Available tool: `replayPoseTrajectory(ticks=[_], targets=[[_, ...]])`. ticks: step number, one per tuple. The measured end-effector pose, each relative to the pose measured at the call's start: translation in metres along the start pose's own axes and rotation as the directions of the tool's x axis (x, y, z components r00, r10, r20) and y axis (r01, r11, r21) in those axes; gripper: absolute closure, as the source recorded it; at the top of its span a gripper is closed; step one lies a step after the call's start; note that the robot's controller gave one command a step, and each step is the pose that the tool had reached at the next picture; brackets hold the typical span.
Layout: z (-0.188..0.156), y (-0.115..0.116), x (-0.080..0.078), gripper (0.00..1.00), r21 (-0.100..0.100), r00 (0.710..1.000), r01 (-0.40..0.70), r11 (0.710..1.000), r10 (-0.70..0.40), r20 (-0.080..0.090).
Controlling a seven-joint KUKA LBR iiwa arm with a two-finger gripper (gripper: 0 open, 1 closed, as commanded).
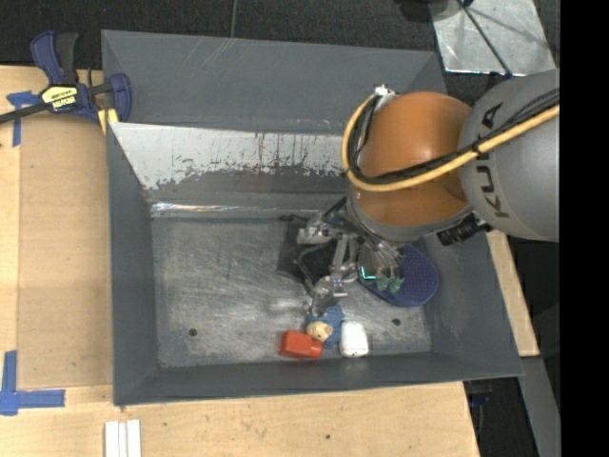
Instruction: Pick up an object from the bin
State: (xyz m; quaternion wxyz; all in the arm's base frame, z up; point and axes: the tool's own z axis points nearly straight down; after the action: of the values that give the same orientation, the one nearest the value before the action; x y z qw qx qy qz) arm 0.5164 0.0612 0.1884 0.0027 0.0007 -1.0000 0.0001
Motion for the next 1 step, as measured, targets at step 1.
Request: replayPoseTrajectory(ticks=[1], targets=[[0.0901, -0.0399, -0.0354, 0.0, -0.006, 0.998, 0.051, 0.999, -0.051, 0.028]])
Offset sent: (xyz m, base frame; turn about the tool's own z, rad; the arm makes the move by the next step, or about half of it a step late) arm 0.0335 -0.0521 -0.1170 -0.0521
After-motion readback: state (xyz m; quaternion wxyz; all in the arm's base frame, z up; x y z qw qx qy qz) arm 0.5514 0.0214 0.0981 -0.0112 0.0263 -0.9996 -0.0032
